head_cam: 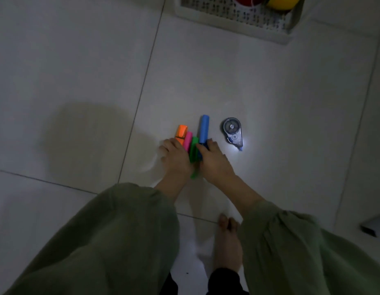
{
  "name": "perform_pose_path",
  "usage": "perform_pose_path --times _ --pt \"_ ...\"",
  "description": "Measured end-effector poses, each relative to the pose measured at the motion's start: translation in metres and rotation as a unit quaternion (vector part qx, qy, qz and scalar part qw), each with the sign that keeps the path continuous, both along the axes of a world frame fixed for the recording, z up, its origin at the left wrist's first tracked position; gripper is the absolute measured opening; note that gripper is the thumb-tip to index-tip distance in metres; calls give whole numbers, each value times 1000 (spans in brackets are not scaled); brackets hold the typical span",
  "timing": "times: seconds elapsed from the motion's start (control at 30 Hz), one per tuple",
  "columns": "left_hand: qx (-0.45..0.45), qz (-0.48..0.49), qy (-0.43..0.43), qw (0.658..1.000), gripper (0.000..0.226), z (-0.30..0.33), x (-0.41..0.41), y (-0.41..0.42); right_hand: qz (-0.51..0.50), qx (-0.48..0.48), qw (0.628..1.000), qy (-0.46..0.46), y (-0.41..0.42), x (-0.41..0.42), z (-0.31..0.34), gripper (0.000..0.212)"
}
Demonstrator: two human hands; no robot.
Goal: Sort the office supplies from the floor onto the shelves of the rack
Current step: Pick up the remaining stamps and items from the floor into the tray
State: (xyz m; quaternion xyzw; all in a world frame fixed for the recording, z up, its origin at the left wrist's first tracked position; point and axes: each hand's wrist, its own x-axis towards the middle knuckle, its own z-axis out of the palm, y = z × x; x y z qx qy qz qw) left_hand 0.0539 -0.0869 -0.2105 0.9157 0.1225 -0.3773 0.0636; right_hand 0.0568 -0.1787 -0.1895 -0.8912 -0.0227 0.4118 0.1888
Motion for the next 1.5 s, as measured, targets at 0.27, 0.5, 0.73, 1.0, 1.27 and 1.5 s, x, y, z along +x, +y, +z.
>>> perform_pose_path --times 0.27,0.5,0.73,1.0,1.27,1.5 --pt "-117 185 -46 975 66 -9 3 -8 28 -31 999 -33 -5 0 -8 44" --pt "-254 304 -32 917 34 4 4 3 -63 44 994 -78 0 -5 1 37" --pt "-459 445 57 767 35 54 -6 17 -374 210 901 -74 -5 -10 52 6" --pt "-531 489 -31 691 37 174 2 28 -487 286 825 -30 4 -9 170 30" --pt "-543 449 -138 696 21 372 63 28 -495 411 765 23 6 48 359 24" --pt "-536 412 -273 684 43 537 126 22 -387 430 815 -23 1 114 536 117"
